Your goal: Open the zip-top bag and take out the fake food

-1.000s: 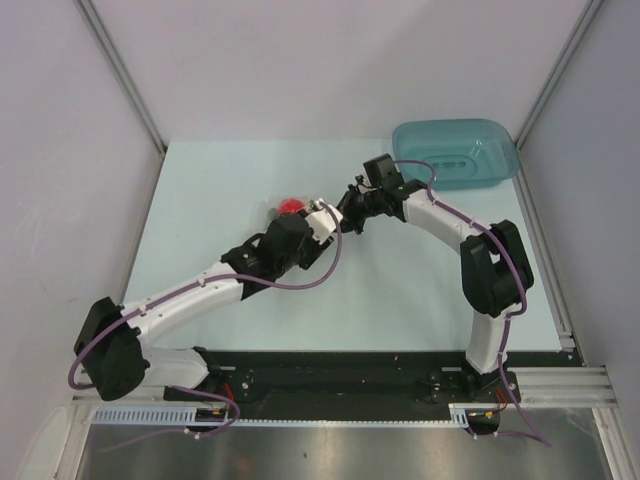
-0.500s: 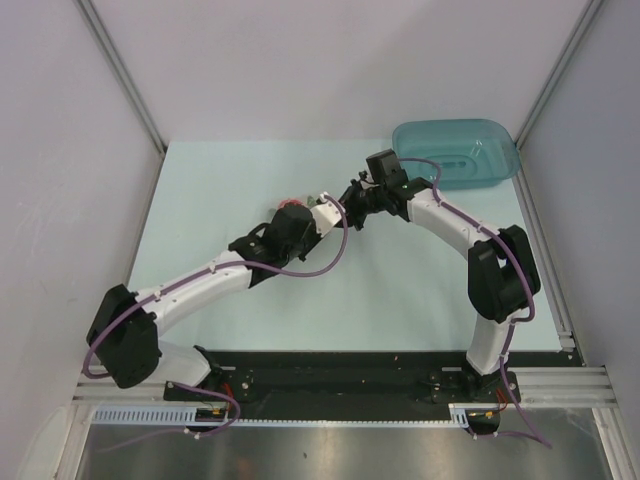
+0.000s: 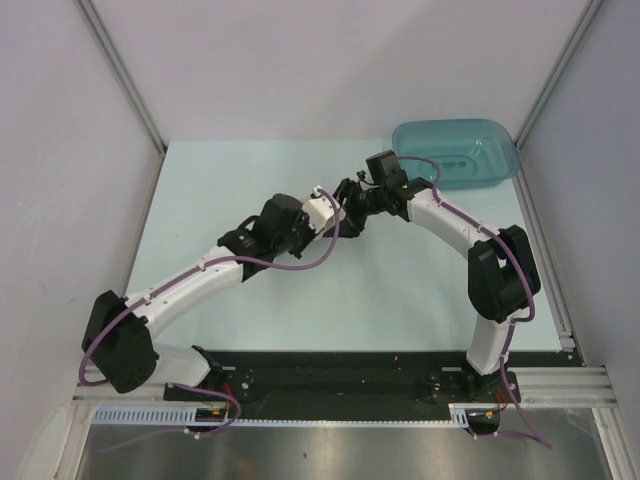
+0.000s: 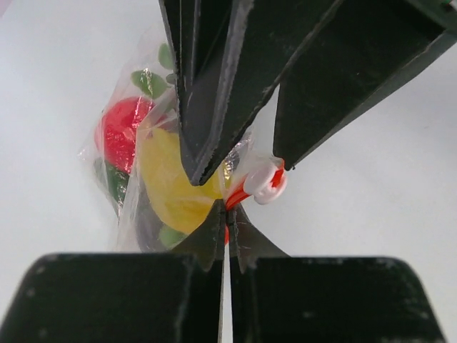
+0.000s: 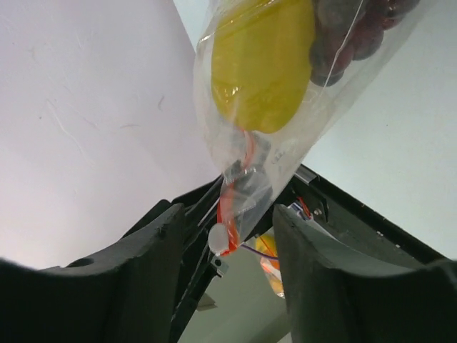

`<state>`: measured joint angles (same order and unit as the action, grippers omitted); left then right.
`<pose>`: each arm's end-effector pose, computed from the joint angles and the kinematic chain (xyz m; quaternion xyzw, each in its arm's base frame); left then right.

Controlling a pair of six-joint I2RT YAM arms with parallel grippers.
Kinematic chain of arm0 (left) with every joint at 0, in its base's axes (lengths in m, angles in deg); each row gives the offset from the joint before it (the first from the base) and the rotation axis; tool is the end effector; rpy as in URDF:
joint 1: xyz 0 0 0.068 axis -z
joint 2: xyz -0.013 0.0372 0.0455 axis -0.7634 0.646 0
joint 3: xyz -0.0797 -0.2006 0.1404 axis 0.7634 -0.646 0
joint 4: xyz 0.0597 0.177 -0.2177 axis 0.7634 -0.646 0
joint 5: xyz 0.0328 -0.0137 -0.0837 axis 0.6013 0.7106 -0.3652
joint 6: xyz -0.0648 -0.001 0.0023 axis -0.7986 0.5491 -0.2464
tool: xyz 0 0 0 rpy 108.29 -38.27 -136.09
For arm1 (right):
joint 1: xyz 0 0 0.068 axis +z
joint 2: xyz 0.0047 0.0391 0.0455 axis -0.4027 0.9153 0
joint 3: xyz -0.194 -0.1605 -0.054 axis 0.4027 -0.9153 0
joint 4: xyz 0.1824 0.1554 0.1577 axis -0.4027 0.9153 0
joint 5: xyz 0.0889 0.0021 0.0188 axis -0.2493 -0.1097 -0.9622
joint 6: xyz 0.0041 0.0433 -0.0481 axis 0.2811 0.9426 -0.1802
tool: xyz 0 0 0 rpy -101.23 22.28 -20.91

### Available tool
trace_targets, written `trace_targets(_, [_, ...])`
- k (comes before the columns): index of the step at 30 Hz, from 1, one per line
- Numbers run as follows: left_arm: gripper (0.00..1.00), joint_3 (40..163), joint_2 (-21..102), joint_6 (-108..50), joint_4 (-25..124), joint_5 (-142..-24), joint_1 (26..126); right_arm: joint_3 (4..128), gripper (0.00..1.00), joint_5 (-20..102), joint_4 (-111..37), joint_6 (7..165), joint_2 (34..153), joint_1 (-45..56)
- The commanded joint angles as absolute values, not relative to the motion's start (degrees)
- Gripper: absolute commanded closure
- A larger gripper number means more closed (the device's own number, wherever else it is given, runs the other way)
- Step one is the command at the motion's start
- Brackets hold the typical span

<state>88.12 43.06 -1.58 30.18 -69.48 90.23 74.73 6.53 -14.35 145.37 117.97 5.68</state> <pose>0.2644 -0.2195 0.2515 0.4034 0.7945 -0.0565 0.4504 0.3670 0.2460 0.2319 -0.1396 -0.8612 -0.4887 0.0031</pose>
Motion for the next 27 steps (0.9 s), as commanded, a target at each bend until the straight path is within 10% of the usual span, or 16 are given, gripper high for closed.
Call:
trace_targets(1, [1.00, 87.42, 38.23, -3.43, 33.85, -75.62, 89.93, 74.71, 0.38, 4.78, -11.33, 142.50, 114.70, 5.52])
trace_targets(10, [1.00, 86.71, 38.05, -4.40, 34.20, -76.84, 89.75, 71.28, 0.30, 4.78, -11.49, 151.02, 112.41, 4.64])
trace_targets(27, [1.00, 86.09, 37.26, -5.98, 33.77, -77.37, 89.75, 68.20, 0.58, 8.65, -10.17, 162.88, 112.49, 6.31])
